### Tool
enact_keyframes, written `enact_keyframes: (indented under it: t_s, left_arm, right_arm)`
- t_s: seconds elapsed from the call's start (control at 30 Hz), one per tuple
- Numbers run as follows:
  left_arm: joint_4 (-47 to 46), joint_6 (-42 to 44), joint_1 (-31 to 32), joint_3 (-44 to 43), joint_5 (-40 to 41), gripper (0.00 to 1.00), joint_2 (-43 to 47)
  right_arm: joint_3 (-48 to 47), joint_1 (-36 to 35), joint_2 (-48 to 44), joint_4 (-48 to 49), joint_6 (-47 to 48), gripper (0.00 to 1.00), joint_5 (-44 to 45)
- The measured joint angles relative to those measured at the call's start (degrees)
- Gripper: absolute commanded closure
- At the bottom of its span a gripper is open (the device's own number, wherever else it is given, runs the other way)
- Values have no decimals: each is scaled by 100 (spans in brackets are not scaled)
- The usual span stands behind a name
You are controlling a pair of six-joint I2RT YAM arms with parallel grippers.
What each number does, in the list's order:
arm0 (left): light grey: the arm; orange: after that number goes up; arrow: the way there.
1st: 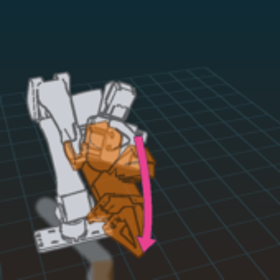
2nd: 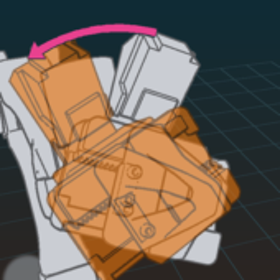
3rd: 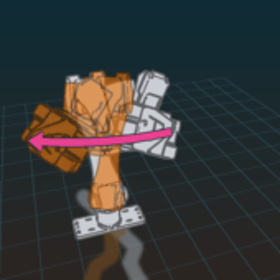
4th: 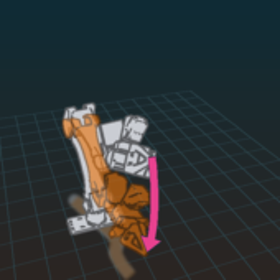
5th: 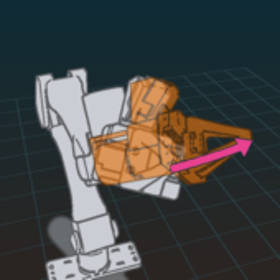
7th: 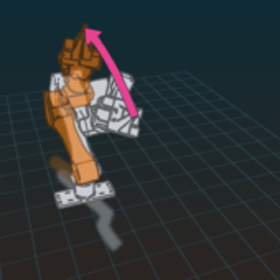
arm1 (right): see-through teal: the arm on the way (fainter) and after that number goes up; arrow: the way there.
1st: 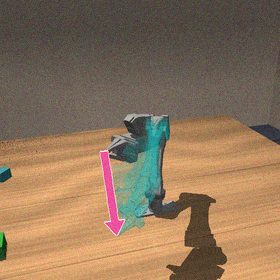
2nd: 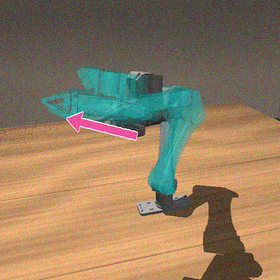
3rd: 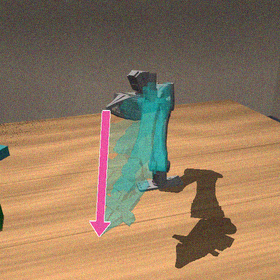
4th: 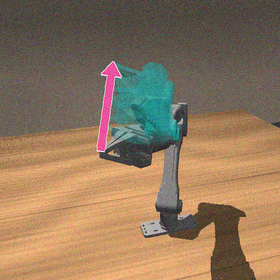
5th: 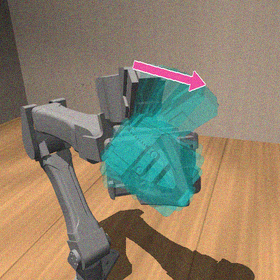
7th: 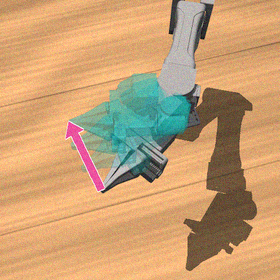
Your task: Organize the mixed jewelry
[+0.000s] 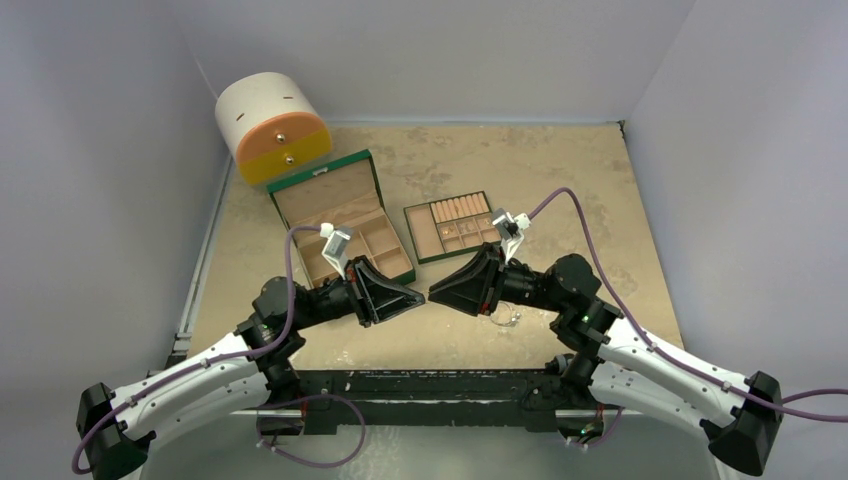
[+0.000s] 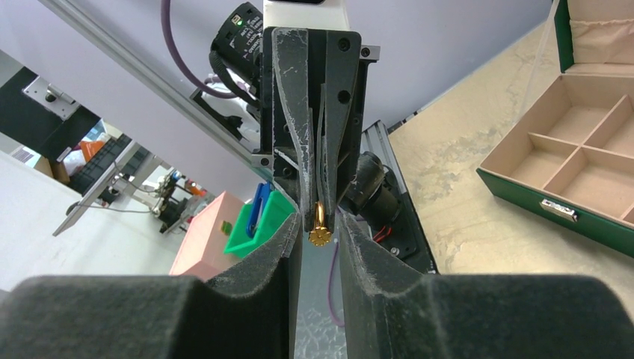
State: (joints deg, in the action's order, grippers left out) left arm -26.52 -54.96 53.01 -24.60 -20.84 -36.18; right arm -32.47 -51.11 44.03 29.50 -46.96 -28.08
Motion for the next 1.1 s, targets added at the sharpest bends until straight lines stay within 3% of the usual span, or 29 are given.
enact_keyframes:
  t_s: [0.2,0.53,0.7,0.87,1.1]
  left_arm:
    - [-4,0,0,0,2,100,0]
    - [-9,2,0,9,9,100,0]
    - [-7,2,0,11,28,100,17]
    - [0,2,0,11,57,99,24]
    - [313,70,0,4,247,62,72]
  right_arm:
    - [7,0,28,-2,0,70,0]
    - [15,0,33,9,-20,81,0]
    - [15,0,39,35,-46,100,0]
    - [17,0,52,37,-55,100,0]
    - [17,0,46,-66,-37,100,28]
